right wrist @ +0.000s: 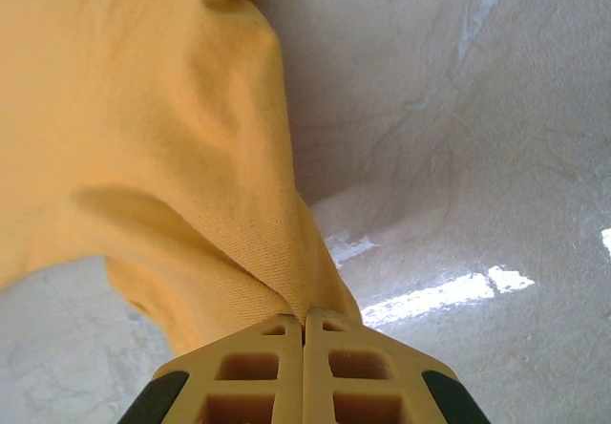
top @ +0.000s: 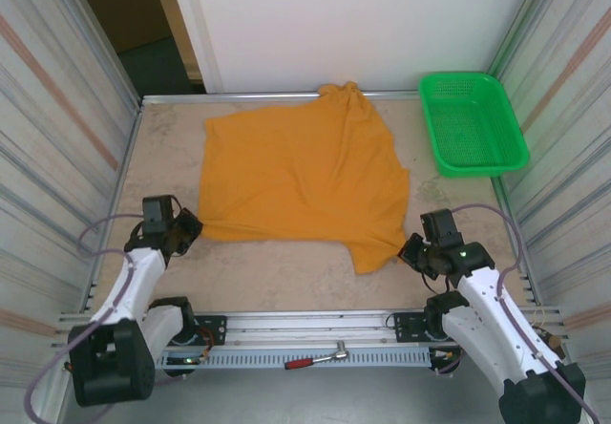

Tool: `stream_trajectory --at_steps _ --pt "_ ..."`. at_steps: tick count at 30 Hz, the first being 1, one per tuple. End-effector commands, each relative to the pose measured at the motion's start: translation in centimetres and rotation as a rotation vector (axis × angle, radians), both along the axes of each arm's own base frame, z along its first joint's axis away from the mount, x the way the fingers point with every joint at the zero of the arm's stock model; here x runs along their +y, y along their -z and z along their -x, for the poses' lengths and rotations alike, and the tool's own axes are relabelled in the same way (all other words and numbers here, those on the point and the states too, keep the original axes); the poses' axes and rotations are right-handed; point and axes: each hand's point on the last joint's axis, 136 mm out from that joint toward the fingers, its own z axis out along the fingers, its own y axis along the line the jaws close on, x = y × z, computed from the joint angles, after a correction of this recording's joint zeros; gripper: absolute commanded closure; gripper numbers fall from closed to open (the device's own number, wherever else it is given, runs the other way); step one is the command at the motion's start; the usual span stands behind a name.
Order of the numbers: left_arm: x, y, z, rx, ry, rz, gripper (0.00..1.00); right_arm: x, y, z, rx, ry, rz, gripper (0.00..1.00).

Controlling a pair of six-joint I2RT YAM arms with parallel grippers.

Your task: Fold the inside-out t-shirt

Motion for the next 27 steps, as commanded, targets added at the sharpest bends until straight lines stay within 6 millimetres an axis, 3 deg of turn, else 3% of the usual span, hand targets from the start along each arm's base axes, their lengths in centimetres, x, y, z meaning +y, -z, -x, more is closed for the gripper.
stream_trajectory --at_steps 1,7,13,17,21,27 --pt "0.1 -1.5 1.2 -0.002 -0.014 -0.013 1.0 -0.2 -3.2 -0.5 -0.067 0.024 -0.018 1.0" --pt "-0.2 -3.9 3.2 -0.036 -0.02 0.0 1.0 -0.5 -7.9 -0.3 -0.17 0.046 -0.045 1.0" --pt "-0.3 -6.0 5.0 -0.043 -0.034 -0.004 1.0 -0.6 -10.3 1.0 -0.202 0.055 -0.079 1.0" --pt "0.0 -7.2 5.9 -0.061 -0.055 -0.019 1.0 -1.0 -11.4 2.2 -0.226 0.081 -0.094 1.0" --pt "0.3 -7.7 5.5 -0.074 -0.06 -0.035 1.0 -0.9 -11.9 2.3 -0.234 0.085 -0.113 1.0" --pt "0.1 -5.6 3.8 -0.015 -0.007 -0.055 1.0 -0.4 -10.2 1.1 -0.197 0.068 -0.101 1.0"
